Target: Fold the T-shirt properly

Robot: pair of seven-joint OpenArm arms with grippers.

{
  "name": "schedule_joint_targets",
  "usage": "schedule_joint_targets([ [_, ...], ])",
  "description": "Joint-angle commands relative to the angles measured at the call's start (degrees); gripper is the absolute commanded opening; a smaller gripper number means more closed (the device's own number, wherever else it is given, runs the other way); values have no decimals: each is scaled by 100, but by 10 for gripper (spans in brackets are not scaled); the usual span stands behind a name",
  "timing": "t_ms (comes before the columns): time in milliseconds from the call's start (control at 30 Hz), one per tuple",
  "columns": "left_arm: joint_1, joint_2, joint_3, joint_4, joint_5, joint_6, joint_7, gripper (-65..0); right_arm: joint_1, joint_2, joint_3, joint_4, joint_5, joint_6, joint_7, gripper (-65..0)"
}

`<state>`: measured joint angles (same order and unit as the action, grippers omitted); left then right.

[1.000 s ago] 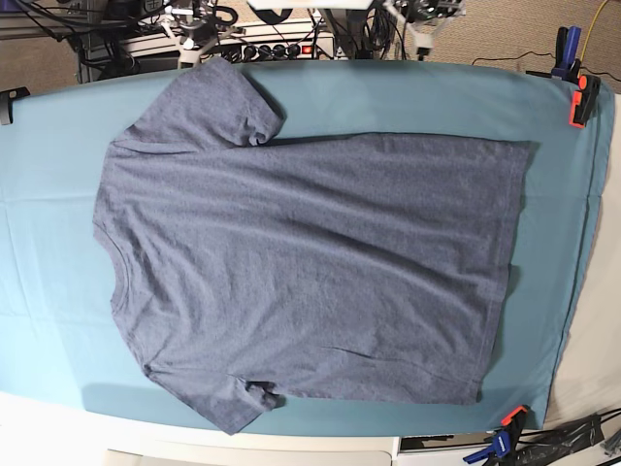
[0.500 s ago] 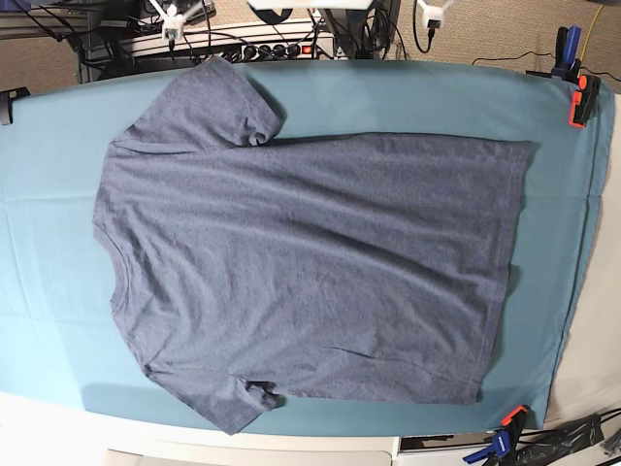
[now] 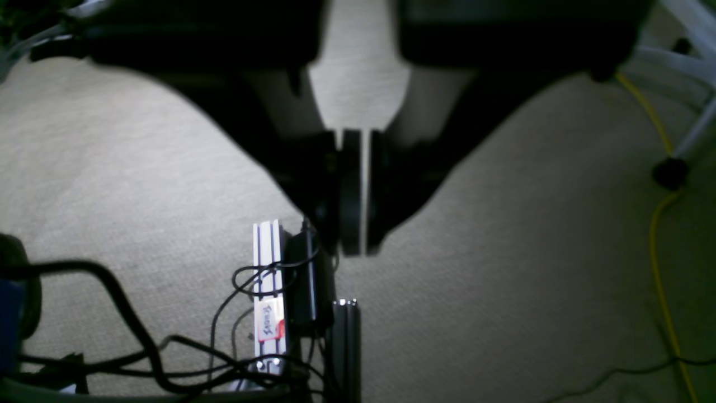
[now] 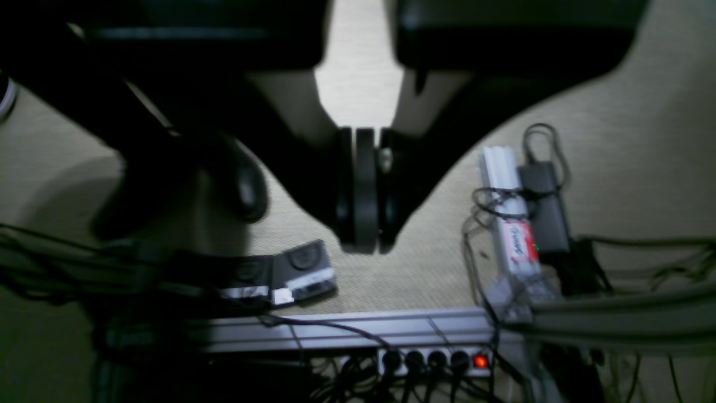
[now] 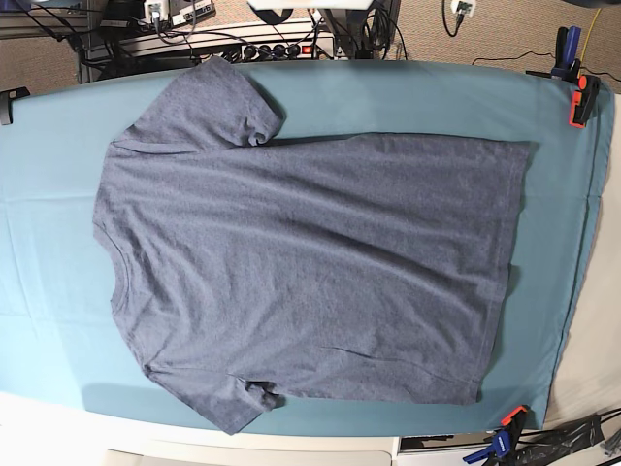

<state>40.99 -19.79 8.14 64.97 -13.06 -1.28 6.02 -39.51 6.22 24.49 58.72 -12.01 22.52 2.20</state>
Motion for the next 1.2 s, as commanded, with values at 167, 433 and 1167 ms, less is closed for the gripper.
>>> schedule_joint_targets([
  [167, 621, -428, -9, 966, 520, 4, -44, -619, -756, 323, 33, 848, 66, 2, 92, -650],
  [433, 1128, -828, -22, 2232, 1244, 367, 50, -619, -1547, 699, 37, 2009, 63, 28, 98, -650],
  [1167, 1711, -1318, -557, 4981, 2485, 448, 1023, -619, -2004, 662, 37, 5005, 66, 33, -529, -650],
])
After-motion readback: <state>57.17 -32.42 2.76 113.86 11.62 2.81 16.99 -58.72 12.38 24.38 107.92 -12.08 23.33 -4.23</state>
